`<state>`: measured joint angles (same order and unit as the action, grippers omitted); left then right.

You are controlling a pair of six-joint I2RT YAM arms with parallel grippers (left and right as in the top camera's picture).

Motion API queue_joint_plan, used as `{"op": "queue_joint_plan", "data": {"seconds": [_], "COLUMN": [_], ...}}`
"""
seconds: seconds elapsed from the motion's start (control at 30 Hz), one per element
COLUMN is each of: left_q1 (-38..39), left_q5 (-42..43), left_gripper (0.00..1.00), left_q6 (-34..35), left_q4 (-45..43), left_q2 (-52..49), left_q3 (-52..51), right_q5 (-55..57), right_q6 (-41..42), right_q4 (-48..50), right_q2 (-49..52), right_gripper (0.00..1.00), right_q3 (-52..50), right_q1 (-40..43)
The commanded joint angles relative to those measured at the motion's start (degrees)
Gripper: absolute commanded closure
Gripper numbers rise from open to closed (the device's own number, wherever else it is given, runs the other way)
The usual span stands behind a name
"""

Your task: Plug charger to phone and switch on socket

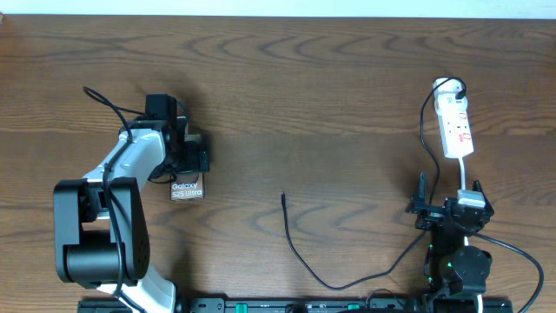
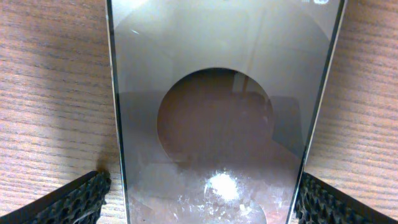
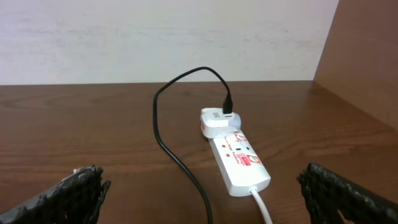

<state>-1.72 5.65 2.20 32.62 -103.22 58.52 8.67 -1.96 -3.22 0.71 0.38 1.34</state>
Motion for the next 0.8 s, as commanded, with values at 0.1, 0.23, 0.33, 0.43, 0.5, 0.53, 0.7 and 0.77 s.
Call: {"op": "queue_joint_plan", "data": {"seconds": [0.1, 0.23, 0.33, 0.43, 0.5, 0.53, 0.7, 0.77], "left_q1": [-0.1, -0.1, -0.1, -0.1, -0.1, -0.1, -0.1, -0.1], "left_q5": [2.5, 2.5, 2.5, 2.5, 2.5, 2.5, 2.5, 2.5], "left_gripper": [0.04, 0.04, 0.04, 0.04, 0.04, 0.03, 0.09, 0.16], "left_q6": [-3.5, -3.9, -3.9, -3.9, -3.9, -3.9, -3.9, -3.9], "left_q4": [0.9, 0.9, 0.7, 0.7, 0.7, 0.7, 0.7, 0.7], "left_q2": [-1.4, -1.4, -1.4, -1.4, -1.4, -1.4, -1.4, -1.4], "left_q3": [-1.1, -1.1, -1.1, -1.1, -1.1, -1.1, -1.1, -1.1], "right_q5": [0.4, 0.4, 0.4, 0.4, 0.4, 0.4, 0.4, 0.4], "right_q6": [-0.5, -0.5, -0.5, -0.5, -0.5, -0.5, -0.5, -0.5], "right_q4": [-0.2, -0.2, -0.2, -0.2, -0.2, -0.2, -0.2, -0.2], "right_q2": [-0.2, -0.2, -0.2, -0.2, -0.2, -0.2, -0.2, -0.2], "right_gripper": [0.01, 0.01, 0.01, 0.01, 0.01, 0.01, 0.01, 0.01], "right_q3": [-0.1, -0.1, -0.1, -0.1, -0.1, -0.1, -0.1, -0.1], "right_q1": [-1.0, -1.0, -1.0, -1.0, -1.0, -1.0, -1.0, -1.0]}}
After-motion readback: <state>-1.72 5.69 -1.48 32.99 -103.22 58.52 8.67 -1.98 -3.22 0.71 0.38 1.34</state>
